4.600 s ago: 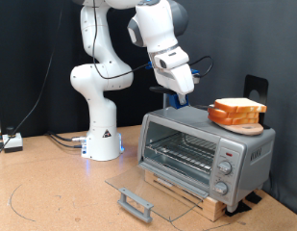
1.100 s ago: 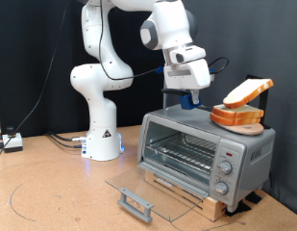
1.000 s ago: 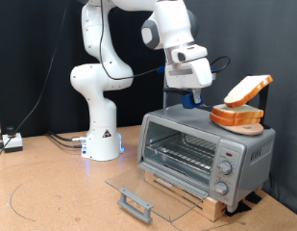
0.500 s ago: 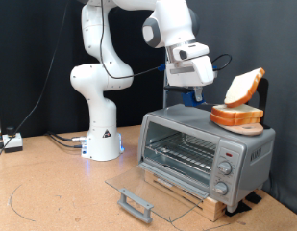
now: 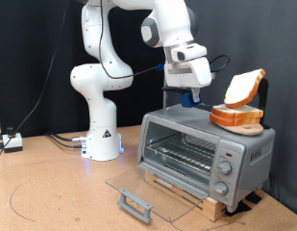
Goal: Make a piece of toast with the oven
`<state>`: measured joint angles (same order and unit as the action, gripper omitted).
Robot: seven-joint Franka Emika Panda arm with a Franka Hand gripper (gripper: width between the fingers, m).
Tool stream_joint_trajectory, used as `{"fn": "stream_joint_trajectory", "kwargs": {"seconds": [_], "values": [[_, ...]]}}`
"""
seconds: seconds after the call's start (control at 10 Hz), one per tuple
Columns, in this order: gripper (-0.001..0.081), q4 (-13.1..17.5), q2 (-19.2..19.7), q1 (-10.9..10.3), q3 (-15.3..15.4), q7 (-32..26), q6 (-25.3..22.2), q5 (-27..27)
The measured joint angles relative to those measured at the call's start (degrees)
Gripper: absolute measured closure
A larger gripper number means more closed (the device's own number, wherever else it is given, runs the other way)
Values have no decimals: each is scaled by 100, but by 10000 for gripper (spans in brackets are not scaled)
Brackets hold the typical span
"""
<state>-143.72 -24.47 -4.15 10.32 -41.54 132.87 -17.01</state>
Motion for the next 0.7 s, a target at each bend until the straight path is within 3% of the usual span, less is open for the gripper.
{"fn": "stream_joint_trajectory", "kwargs": {"seconds": [0.7], "values": [[415, 48, 63, 13, 162, 125, -47, 100]]}}
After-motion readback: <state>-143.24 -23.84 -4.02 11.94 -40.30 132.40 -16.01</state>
